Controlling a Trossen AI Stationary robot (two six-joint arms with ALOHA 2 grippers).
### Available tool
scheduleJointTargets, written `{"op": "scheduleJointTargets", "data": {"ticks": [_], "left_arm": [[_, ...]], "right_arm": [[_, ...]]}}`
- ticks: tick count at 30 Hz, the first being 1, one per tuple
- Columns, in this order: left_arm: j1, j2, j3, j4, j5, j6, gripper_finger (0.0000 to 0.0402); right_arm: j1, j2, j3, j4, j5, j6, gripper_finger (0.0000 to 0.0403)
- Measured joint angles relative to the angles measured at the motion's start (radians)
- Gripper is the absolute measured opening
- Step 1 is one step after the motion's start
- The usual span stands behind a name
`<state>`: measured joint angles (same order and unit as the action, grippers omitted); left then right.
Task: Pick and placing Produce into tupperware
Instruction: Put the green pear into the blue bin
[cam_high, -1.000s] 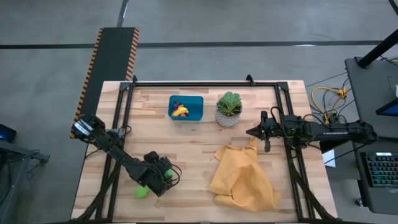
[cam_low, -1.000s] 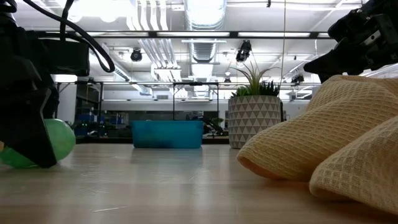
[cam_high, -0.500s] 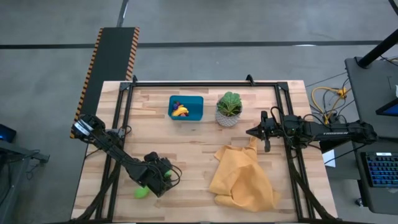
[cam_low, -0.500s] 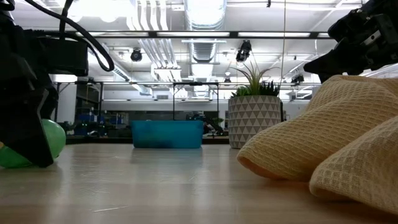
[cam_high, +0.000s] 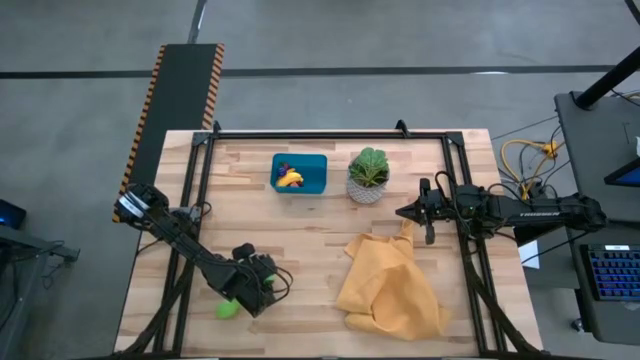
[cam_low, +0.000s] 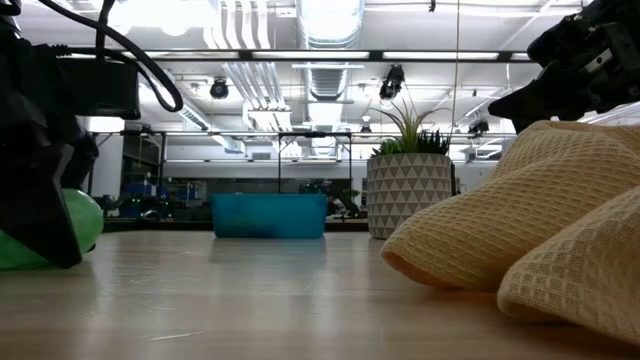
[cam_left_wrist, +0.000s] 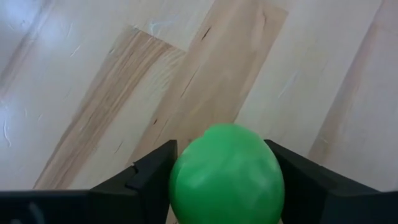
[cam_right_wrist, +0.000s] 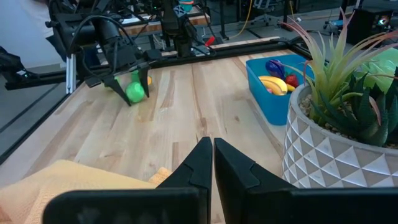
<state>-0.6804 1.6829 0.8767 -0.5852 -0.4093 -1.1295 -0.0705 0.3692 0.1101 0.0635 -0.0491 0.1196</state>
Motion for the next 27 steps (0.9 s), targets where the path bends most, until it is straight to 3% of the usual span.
{"op": "scheduleJointTargets", "data": {"ticks": [18, 27], "left_arm": [[0.006, -0.047, 0.013, -0.001, 0.01, 0.128, 0.0207], [0.023, -0.048, 0.013, 0.028, -0.142, 0.227, 0.0207]], "right_arm": [[0.0, 0.0, 0.0, 0.0, 0.0, 0.0, 0.0009], [0.0, 0.0, 0.0, 0.0, 0.0, 0.0, 0.0009]]}}
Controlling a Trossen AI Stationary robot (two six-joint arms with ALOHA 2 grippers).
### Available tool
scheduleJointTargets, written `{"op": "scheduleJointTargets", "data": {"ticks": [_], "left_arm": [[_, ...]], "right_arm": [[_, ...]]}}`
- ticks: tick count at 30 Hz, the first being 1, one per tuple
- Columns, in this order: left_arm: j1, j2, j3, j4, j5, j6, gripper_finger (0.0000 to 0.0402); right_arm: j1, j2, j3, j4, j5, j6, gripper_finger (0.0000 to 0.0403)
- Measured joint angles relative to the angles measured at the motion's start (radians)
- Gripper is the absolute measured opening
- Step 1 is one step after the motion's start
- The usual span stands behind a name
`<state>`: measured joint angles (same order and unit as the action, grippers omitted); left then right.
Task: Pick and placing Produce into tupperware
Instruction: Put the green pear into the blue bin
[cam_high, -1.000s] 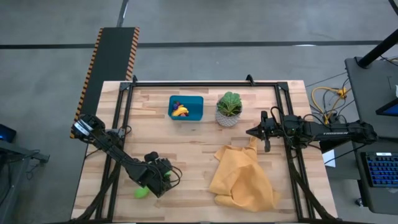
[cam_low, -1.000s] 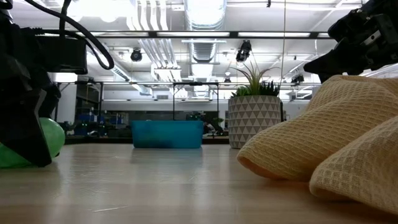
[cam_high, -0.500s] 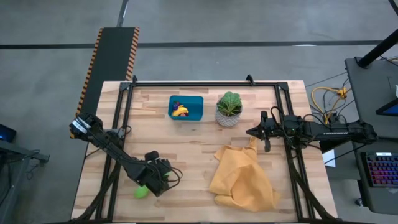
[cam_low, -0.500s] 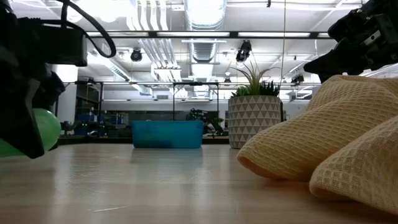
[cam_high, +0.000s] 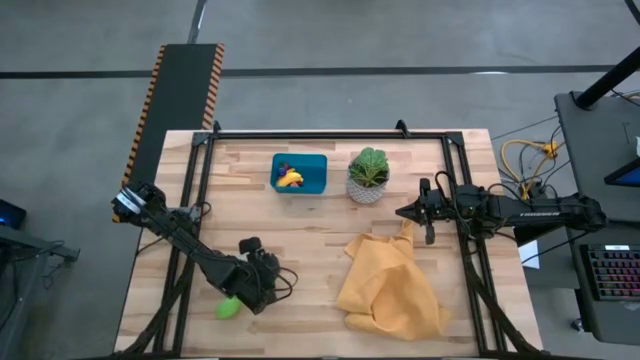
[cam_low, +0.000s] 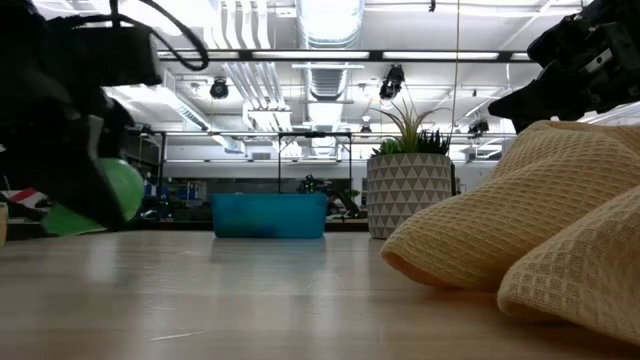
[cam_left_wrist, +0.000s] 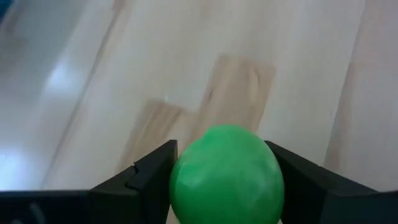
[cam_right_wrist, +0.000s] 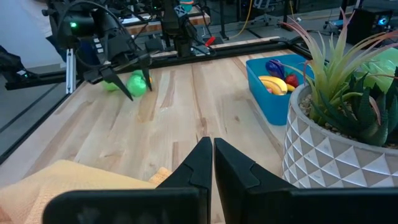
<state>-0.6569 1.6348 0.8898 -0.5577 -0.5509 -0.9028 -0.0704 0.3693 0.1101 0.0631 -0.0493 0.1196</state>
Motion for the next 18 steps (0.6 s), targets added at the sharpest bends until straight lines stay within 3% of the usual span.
{"op": "scheduleJointTargets", "data": {"ticks": [18], "left_arm": [[0.122, -0.001, 0.0, 0.362, -0.023, 0.399, 0.0207]], "right_arm": [[0.0, 0.0, 0.0, 0.0, 0.0, 0.0, 0.0009]]}}
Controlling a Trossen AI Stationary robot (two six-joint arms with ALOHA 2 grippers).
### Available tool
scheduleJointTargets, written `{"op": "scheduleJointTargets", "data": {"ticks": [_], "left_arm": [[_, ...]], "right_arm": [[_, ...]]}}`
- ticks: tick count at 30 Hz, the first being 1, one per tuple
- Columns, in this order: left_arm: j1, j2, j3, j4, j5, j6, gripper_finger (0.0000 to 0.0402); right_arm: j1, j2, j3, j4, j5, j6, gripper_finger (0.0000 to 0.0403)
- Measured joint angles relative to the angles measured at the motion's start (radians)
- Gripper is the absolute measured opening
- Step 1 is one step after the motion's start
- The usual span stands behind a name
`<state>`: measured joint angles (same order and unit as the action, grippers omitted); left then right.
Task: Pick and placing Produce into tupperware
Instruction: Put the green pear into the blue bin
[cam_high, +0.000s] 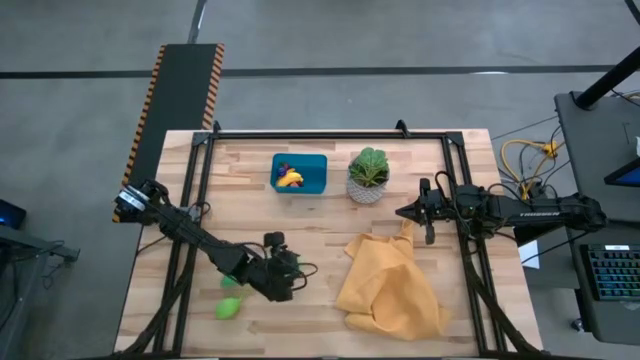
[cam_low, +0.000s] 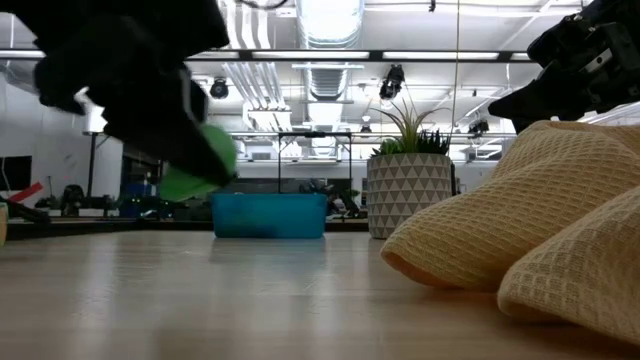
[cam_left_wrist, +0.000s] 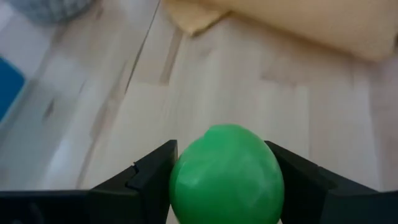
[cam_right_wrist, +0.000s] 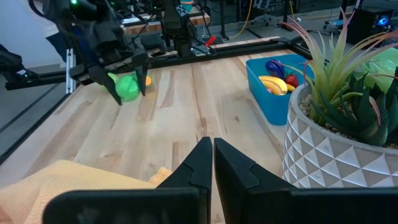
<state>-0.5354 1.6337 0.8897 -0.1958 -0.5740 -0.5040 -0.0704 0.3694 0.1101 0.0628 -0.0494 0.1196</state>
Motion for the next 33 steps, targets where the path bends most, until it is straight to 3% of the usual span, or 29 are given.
{"op": "scheduleJointTargets", "data": {"ticks": [6, 13, 22, 33], "left_arm": [[0.057, 0.0, -0.01, 0.202, 0.032, 0.22, 0.0207], [0.155, 0.0, 0.0, 0.271, 0.072, 0.359, 0.0207], [0.304, 0.001, 0.0, 0.295, 0.143, 0.417, 0.0207], [0.489, -0.032, 0.0, 0.345, 0.354, 0.448, 0.0207]], "right_arm": [[0.0, 0.0, 0.0, 0.0, 0.0, 0.0, 0.0009], [0.0, 0.0, 0.0, 0.0, 0.0, 0.0, 0.0009], [0.0, 0.0, 0.0, 0.0, 0.0, 0.0, 0.0009], [0.0, 0.0, 0.0, 0.0, 0.0, 0.0, 0.0009]]}}
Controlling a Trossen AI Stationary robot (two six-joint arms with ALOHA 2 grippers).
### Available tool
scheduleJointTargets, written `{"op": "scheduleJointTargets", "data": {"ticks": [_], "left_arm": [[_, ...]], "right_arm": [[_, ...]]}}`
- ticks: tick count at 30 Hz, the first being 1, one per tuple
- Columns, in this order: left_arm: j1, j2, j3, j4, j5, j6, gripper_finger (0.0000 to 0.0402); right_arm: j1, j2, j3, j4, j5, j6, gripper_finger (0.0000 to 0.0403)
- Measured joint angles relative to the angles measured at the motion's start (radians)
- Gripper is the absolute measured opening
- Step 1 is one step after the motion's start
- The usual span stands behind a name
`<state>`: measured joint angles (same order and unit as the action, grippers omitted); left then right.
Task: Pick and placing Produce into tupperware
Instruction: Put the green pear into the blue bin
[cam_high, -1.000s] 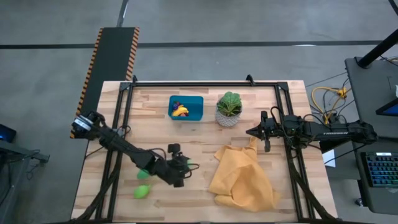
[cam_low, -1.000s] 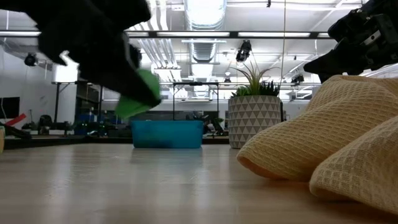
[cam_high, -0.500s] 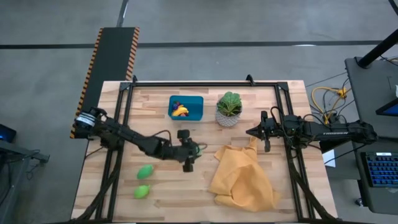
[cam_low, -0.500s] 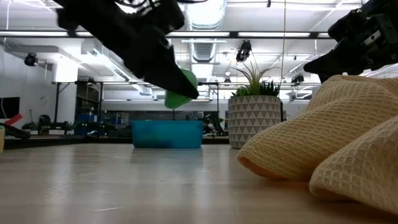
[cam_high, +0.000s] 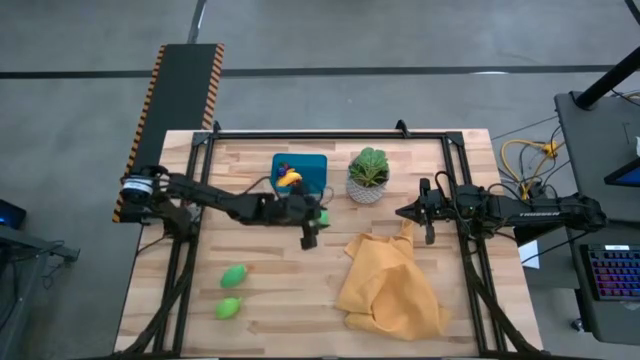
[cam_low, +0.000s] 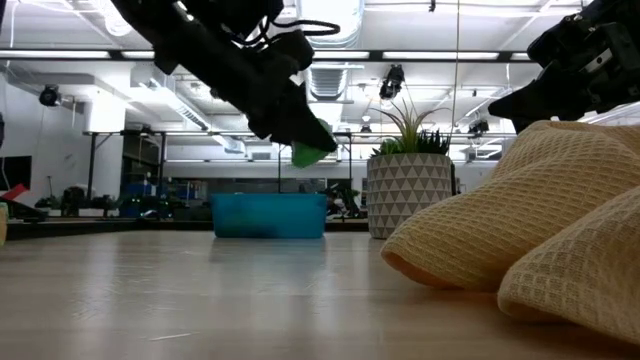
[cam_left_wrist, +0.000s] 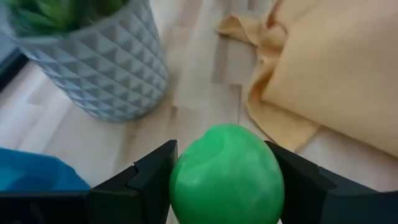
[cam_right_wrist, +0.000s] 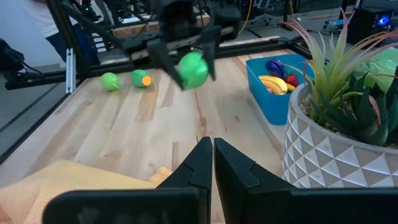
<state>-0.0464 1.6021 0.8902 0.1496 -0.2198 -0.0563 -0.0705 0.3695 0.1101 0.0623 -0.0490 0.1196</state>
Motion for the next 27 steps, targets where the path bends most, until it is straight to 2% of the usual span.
{"op": "scheduleJointTargets", "data": {"ticks": [9, 16, 19, 24, 27], "left_arm": [[0.154, -0.081, 0.005, 0.014, 0.131, 0.019, 0.0207], [0.303, -0.085, 0.049, 0.006, 0.185, 0.013, 0.0207], [0.369, -0.073, 0.076, 0.002, 0.238, 0.011, 0.0207], [0.462, -0.035, 0.088, 0.001, 0.25, -0.027, 0.0207], [0.509, 0.004, 0.085, -0.001, 0.29, -0.043, 0.0207]], "right_arm": [[0.0, 0.0, 0.0, -0.006, 0.0, 0.0, 0.0009], [0.0, 0.0, 0.0, -0.007, 0.0, -0.006, 0.0009], [0.0, 0.0, 0.0, -0.007, 0.0, -0.007, 0.0009], [0.0, 0.0, 0.0, -0.007, 0.0, -0.008, 0.0009], [0.0, 0.0, 0.0, -0.007, 0.0, -0.008, 0.0009]]}}
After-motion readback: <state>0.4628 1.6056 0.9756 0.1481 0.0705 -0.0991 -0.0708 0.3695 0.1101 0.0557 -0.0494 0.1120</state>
